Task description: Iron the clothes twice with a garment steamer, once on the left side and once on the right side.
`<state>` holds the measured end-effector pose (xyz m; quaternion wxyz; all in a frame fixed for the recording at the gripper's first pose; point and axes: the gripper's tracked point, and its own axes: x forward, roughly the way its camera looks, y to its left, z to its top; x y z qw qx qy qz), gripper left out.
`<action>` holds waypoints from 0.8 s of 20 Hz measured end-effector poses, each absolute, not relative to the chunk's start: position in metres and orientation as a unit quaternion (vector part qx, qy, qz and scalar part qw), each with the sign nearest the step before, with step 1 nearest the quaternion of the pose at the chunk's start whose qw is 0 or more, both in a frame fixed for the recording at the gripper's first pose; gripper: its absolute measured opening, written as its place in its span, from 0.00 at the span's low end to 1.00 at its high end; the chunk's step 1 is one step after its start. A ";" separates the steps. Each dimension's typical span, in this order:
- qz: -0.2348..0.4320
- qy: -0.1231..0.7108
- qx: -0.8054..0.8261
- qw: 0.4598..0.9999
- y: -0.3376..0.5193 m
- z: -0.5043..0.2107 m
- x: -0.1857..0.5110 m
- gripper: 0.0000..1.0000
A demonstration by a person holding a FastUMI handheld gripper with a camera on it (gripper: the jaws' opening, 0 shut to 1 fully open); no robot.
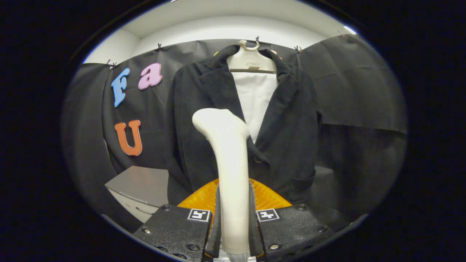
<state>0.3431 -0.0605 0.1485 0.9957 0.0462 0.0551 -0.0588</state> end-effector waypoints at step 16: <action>-0.067 0.104 0.028 0.992 -0.065 0.059 0.339 0.33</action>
